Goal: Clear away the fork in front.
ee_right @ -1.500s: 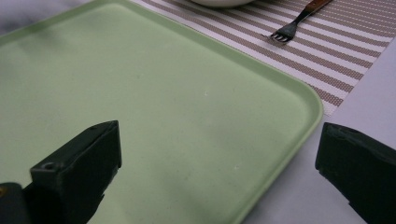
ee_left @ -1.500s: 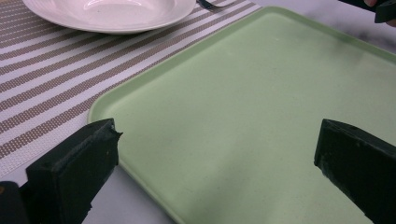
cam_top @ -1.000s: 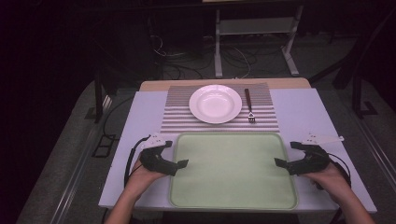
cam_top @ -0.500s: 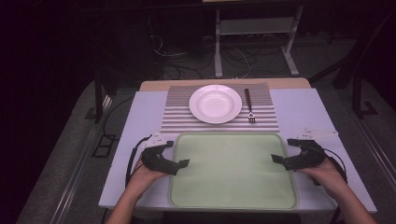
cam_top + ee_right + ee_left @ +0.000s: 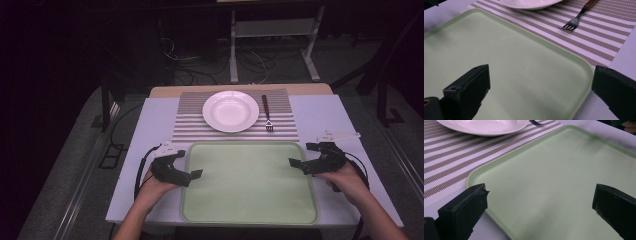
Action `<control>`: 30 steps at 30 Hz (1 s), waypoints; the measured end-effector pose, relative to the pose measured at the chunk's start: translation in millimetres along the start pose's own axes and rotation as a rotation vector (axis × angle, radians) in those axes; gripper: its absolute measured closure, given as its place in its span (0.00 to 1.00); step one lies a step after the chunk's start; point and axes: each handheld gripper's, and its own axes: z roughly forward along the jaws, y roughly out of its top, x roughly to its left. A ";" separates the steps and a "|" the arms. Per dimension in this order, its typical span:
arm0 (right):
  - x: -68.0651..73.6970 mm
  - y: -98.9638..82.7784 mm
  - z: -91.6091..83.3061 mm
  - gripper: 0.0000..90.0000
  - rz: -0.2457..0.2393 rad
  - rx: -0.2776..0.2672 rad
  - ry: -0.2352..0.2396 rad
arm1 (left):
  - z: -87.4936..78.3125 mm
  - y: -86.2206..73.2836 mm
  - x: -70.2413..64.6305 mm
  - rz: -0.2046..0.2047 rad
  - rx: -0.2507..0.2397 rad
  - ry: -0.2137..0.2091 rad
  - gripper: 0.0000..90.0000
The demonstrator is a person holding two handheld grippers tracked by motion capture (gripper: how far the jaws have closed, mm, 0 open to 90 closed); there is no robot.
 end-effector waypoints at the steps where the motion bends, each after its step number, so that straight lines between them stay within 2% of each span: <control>1: -0.5 0.9 0.2 0.02 0.004 0.002 -0.002 | 0.1 0.1 0.0 -0.002 -0.001 0.001 0.00; 10: -2.4 12.2 4.0 0.02 0.010 0.008 -0.015 | 1.1 0.3 -0.7 -0.008 -0.006 -0.003 0.00; 30: -9.0 35.0 31.1 0.03 0.019 0.044 -0.028 | 2.0 1.1 -3.8 0.005 -0.002 0.002 0.00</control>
